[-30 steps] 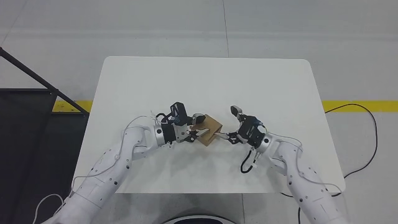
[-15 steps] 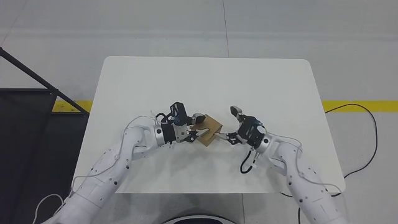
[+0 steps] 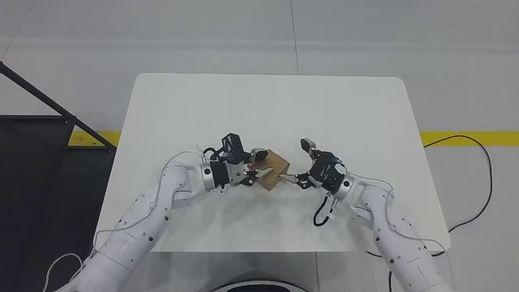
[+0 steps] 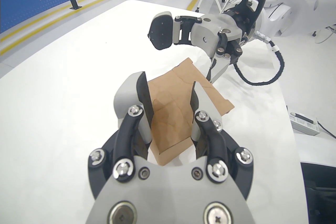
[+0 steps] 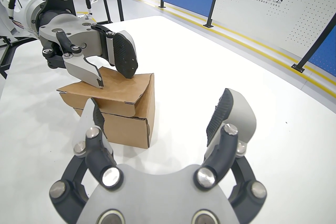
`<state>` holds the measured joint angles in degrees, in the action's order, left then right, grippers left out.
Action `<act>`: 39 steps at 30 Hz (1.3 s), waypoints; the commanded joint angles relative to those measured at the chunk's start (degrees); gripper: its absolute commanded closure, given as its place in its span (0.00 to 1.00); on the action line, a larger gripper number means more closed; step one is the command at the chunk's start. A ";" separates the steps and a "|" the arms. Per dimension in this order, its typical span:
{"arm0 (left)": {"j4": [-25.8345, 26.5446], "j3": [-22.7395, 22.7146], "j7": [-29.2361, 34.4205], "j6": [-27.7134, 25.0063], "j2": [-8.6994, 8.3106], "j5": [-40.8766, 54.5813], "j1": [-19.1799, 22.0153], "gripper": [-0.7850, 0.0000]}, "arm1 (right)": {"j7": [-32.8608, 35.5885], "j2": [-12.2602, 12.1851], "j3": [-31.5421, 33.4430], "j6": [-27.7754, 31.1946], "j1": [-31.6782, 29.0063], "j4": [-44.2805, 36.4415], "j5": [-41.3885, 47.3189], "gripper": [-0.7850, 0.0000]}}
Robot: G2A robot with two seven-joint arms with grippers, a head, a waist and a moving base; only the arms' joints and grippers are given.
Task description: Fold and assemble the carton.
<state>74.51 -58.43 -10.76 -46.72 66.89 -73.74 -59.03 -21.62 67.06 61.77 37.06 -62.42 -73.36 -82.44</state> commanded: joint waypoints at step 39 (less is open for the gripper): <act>-0.23 -0.11 -0.11 -0.15 0.00 -0.23 -0.06 0.54 | -0.62 -0.01 0.45 -0.30 0.03 0.45 -0.41 0.00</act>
<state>74.29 -58.55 -10.91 -46.87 66.88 -74.03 -59.10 -22.10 67.14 61.93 36.83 -62.13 -72.69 -82.76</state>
